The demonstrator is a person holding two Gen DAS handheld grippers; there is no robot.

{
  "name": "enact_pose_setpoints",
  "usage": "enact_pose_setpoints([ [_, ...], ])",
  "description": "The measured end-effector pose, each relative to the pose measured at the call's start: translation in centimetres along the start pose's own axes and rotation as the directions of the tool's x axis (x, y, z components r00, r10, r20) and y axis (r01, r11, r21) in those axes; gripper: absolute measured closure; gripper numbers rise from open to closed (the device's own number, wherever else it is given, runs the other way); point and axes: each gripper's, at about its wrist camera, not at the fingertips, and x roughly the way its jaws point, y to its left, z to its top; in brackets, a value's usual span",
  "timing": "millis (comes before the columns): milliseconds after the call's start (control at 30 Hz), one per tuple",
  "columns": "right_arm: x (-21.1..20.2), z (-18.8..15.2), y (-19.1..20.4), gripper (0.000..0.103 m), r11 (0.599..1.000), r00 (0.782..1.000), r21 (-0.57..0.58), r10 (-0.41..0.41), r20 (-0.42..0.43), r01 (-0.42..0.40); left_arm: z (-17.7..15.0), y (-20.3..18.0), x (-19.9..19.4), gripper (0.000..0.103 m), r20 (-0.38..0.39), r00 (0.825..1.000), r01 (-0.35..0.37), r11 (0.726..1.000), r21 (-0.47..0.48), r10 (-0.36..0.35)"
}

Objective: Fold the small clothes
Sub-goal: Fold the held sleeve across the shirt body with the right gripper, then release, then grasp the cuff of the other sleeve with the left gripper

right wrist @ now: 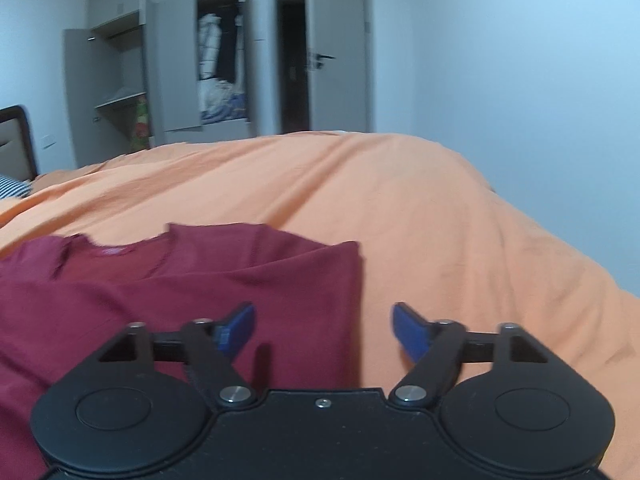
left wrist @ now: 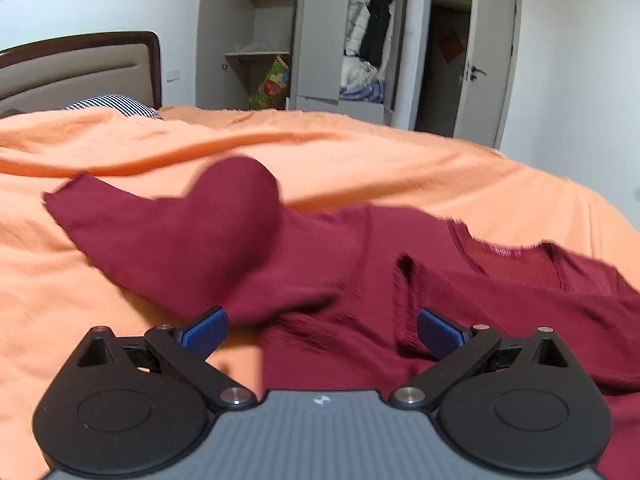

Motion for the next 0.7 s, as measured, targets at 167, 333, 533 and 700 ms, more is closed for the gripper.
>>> enact_pose_setpoints([
  [167,-3.2,-0.6,1.0,0.001,0.994,0.994,-0.012,0.109,0.01,-0.109,2.4,5.3,-2.0,0.0,0.04,0.994,-0.102,0.993,-0.064,0.105],
  [333,-6.3,-1.5,2.0,0.001,0.985,0.985,-0.006,0.174,0.018,-0.174,5.4,13.4,-1.2,0.0,0.079,0.945,-0.303,0.942,-0.141,0.316],
  [533,-8.8,-2.9,3.4,0.001,0.98,0.98,0.031,0.198,0.0,-0.198,7.6,22.0,2.5,0.0,0.03,0.919,-0.377,0.9,-0.22,0.392],
  [700,-9.9,-4.9,4.7,0.001,0.979,0.98,0.071,0.193,-0.052,-0.189,7.8,25.8,5.1,0.001,-0.001,0.959,-0.268,0.902,-0.338,0.284],
])
